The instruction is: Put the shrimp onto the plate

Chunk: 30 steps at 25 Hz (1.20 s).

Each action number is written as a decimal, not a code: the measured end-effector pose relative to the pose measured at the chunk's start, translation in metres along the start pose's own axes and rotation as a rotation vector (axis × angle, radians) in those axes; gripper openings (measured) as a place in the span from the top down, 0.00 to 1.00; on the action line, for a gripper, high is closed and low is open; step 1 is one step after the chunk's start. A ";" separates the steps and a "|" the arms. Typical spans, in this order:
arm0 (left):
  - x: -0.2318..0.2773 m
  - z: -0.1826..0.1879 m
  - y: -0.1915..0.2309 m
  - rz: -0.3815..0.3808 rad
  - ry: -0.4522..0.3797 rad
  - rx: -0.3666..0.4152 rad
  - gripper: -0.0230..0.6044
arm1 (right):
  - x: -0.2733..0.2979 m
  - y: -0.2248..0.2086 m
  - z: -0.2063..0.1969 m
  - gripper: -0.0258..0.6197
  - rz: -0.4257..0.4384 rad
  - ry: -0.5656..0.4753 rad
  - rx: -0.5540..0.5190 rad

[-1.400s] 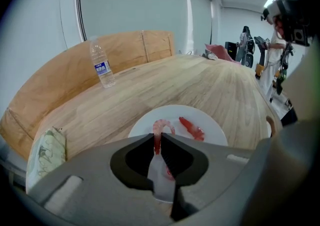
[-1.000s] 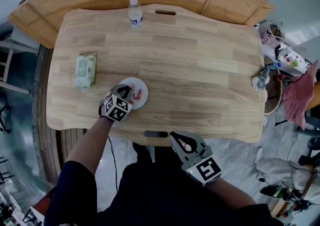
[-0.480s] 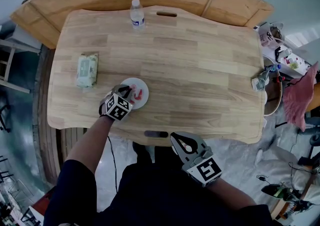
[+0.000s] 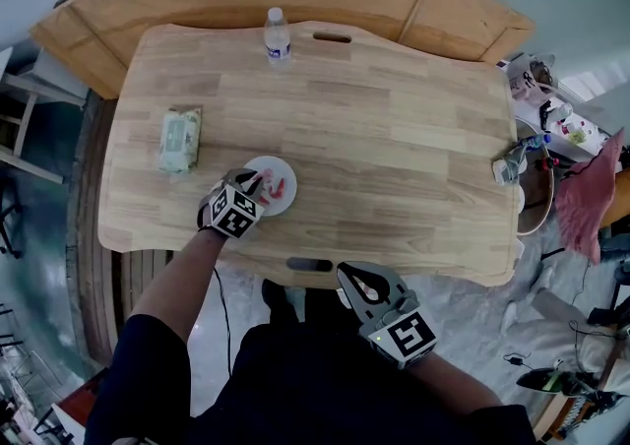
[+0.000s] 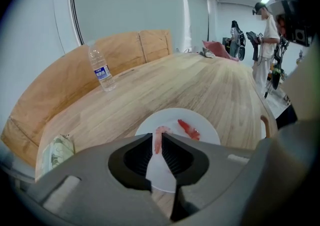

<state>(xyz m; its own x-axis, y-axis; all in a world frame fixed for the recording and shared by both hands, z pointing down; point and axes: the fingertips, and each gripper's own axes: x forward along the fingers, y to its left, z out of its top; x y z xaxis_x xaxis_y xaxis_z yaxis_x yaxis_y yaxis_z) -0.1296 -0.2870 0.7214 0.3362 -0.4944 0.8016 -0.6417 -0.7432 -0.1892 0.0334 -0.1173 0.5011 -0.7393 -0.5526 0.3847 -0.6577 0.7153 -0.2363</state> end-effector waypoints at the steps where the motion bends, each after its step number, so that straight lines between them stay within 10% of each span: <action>1: -0.004 0.001 0.000 0.002 -0.005 -0.003 0.88 | -0.001 0.001 0.001 0.94 -0.001 -0.002 -0.006; 30: -0.221 0.060 -0.085 -0.040 -0.350 -0.137 0.88 | 0.001 0.078 0.041 0.94 0.039 -0.089 -0.134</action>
<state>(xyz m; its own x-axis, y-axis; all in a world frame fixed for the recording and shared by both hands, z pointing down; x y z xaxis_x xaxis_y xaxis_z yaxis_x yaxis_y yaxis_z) -0.1081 -0.1411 0.5262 0.5629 -0.6079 0.5600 -0.7017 -0.7095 -0.0647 -0.0242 -0.0800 0.4461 -0.7779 -0.5547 0.2951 -0.6073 0.7843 -0.1265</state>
